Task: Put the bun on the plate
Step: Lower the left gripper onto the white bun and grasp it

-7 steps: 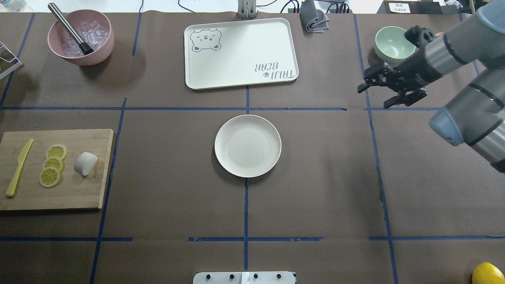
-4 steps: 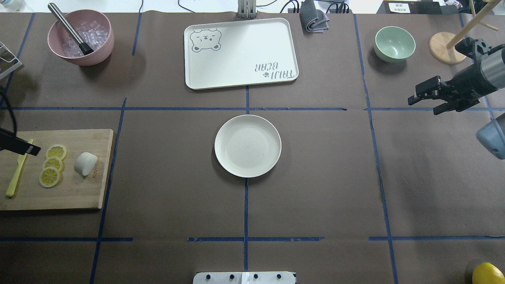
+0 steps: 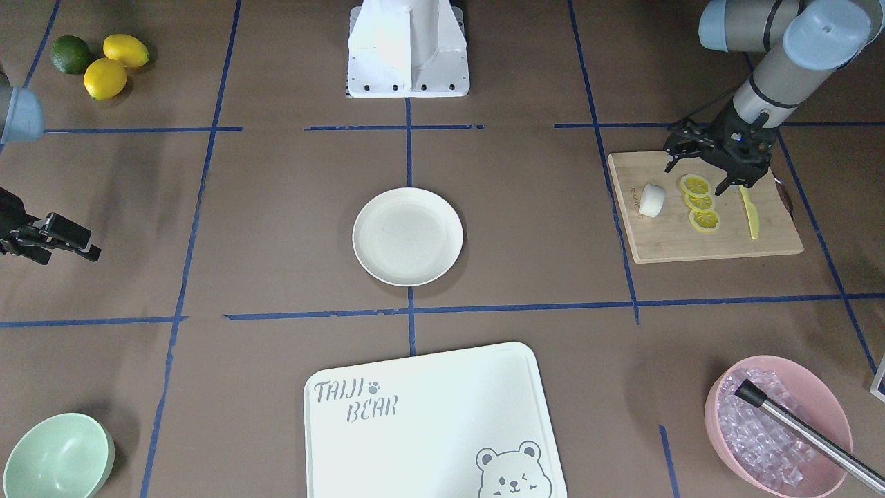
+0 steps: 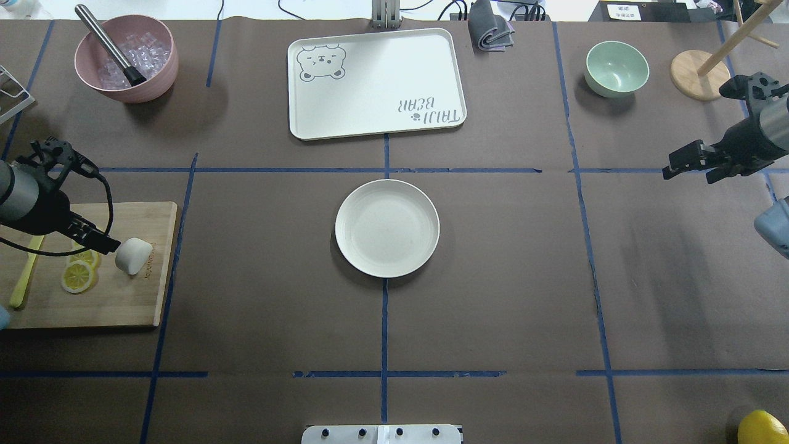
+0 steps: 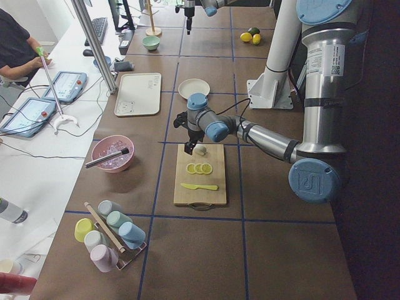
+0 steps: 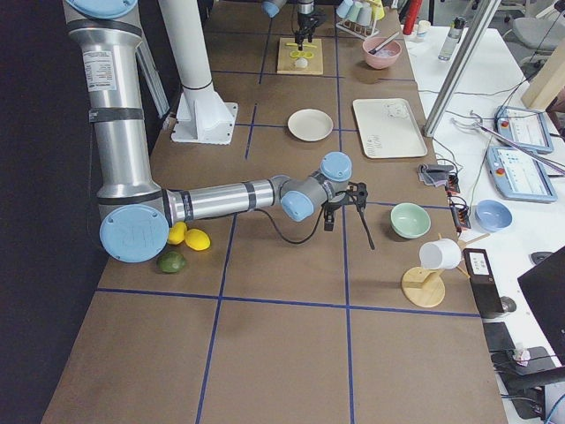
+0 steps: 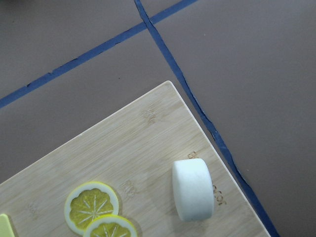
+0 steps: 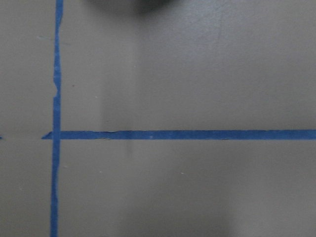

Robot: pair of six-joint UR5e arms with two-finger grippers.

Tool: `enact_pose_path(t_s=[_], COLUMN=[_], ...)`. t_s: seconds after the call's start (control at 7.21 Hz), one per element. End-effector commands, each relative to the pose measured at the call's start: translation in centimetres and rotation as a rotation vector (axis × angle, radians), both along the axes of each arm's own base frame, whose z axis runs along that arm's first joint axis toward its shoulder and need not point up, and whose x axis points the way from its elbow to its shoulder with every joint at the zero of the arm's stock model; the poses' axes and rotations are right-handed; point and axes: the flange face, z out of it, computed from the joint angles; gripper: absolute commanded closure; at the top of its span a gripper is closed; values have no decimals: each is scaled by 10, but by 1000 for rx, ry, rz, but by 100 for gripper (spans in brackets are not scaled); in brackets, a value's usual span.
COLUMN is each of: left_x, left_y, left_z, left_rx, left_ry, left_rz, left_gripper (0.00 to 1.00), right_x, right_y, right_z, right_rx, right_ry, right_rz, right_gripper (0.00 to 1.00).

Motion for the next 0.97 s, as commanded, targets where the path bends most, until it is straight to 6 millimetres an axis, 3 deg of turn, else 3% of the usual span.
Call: enact_pose_path(t_s=[0.0, 0.28, 0.83], left_x=[35, 47, 61], left_y=[3, 8, 15], left_z=[-8, -4, 8], left_rx=[-54, -54, -63], left_ry=[13, 0, -26], left_rz=[-20, 0, 16], left_gripper=[0, 0, 1], right_x=[49, 64, 66], right_y=[9, 14, 17], right_z=[12, 14, 18], right_rx=[53, 61, 55], right_ry=[63, 81, 84], right_rz=[-52, -74, -74], right_gripper=[0, 0, 0])
